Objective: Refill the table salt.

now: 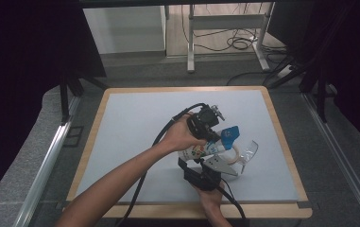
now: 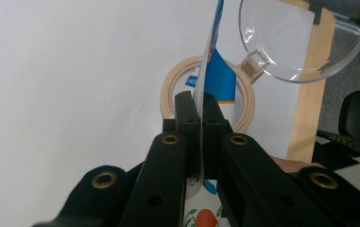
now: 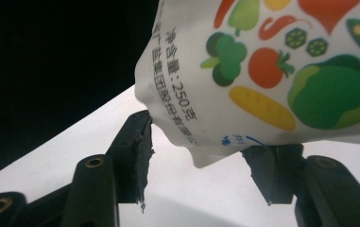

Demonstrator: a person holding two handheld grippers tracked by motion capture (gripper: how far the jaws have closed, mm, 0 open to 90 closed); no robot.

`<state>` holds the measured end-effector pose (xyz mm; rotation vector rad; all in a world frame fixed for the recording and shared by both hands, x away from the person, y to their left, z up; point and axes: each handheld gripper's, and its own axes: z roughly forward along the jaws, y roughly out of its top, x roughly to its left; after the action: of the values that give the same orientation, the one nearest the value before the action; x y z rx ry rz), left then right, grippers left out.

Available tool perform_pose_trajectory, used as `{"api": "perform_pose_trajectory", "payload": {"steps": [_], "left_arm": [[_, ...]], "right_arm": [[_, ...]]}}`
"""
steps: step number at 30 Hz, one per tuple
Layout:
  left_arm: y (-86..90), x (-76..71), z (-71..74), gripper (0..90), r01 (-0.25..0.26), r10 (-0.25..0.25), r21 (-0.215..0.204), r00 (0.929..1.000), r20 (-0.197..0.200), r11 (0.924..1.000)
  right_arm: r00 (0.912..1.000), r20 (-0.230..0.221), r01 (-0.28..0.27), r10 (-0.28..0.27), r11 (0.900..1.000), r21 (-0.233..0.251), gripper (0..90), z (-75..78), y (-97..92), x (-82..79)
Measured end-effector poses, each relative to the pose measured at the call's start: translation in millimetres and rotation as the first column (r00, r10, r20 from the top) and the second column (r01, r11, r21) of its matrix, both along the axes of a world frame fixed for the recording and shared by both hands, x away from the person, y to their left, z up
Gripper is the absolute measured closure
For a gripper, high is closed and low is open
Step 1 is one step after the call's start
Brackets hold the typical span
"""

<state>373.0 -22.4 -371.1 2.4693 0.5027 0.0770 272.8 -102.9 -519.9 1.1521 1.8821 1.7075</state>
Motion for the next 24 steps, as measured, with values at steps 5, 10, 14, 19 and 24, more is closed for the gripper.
{"api": "perform_pose_trajectory", "payload": {"steps": [5, 10, 14, 19, 24], "left_arm": [[-1.1, -3.0, 2.3, 90.0, 0.001, -0.001, 0.0, 1.0, 0.008, 1.0], [-4.7, -5.0, 3.7, 90.0, 0.005, -0.005, -0.013, 1.0, 0.009, 0.9999], [-6.6, -5.3, 2.8, 90.0, 0.012, -0.012, 0.001, 0.9998, 0.017, 0.9999], [-7.4, -6.3, -0.1, 90.0, 0.01, -0.01, -0.003, 0.9999, 0.013, 0.9999], [-7.5, -7.1, -0.3, 90.0, 0.014, -0.014, 0.001, 0.9998, 0.014, 0.9999]], "right_arm": [[1.0, 0.0, 0.008, -0.008, 1.0, -0.006, 42.7, 0.0, 1.1, 0.4], [0.9993, -0.004, 0.036, -0.036, 0.9992, -0.017, 43.2, 1.8, 0.5, -0.9], [0.9989, 0.004, 0.048, -0.047, 0.9981, -0.04, 45.2, 2.4, 0.5, -1.1], [0.9979, 0.03, 0.061, -0.058, 0.994, -0.091, 47.4, 3.8, 2.7, -2.8], [0.9981, 0.038, 0.051, -0.048, 0.9944, -0.092, 48.2, 6.7, 2.6, -3.4]]}}
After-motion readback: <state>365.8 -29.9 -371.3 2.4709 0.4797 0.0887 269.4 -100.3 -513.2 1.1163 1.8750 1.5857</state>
